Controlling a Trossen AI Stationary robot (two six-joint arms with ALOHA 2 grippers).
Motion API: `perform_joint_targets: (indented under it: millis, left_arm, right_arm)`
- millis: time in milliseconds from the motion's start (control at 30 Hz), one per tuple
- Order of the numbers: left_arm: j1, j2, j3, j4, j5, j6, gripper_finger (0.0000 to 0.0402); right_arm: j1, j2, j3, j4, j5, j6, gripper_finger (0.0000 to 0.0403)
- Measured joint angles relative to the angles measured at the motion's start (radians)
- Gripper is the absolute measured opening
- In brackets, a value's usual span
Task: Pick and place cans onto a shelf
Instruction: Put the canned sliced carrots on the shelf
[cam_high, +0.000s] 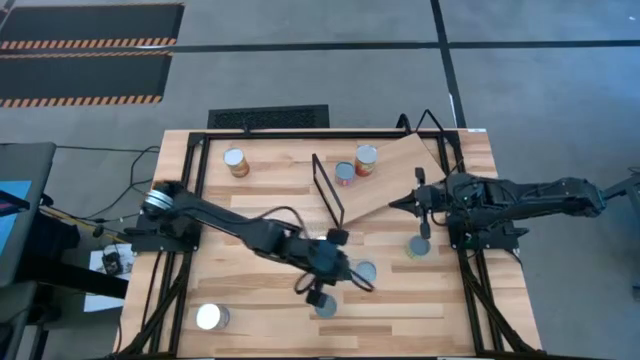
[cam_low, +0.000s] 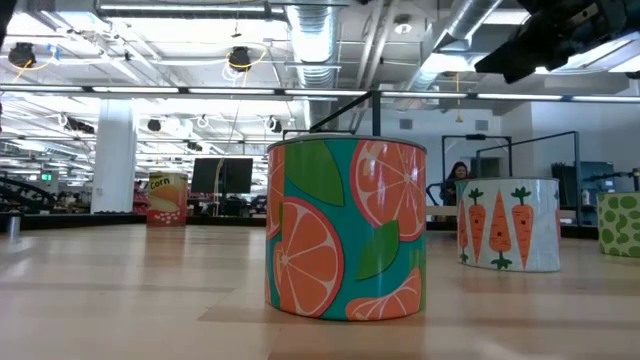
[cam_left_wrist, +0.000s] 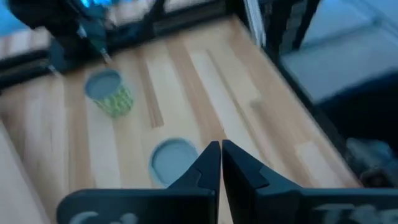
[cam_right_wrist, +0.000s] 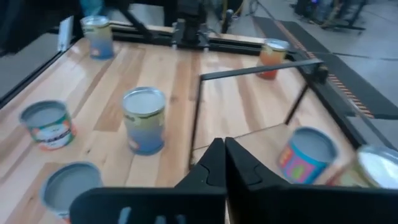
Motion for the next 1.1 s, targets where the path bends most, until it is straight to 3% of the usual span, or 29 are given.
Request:
perform_joint_targets:
  millis: [133,333,600,867,1100]
  left_arm:
    - [-0.003,-0.144,-0.266,0.234,-0.017,-0.041,0.0006]
    - [0.004,-0.343,-0.648,0.613,-0.028,-0.109,0.0000]
    - [0.059,-0.510,-1.033,0.984,-0.098,-0.132,0.0000]
    - [0.158,-0.553,-1.220,1.179,-0.057,-0.158,0.0000]
    - [0.197,-0.550,-1.241,1.208,-0.016,-0.134,0.0000]
  right_arm:
    - [0.076,0.072,0.000,0.079,0.012,0.015,0.0011]
    - [0.242,0.221,0.040,0.116,0.119,0.056,0.0004]
    - [0.462,0.458,0.133,0.101,0.216,0.266,0.0021]
    - [0.570,0.727,0.290,-0.045,0.233,0.510,0.0057]
    - [0.583,0.927,0.462,-0.233,0.237,0.572,0.0116]
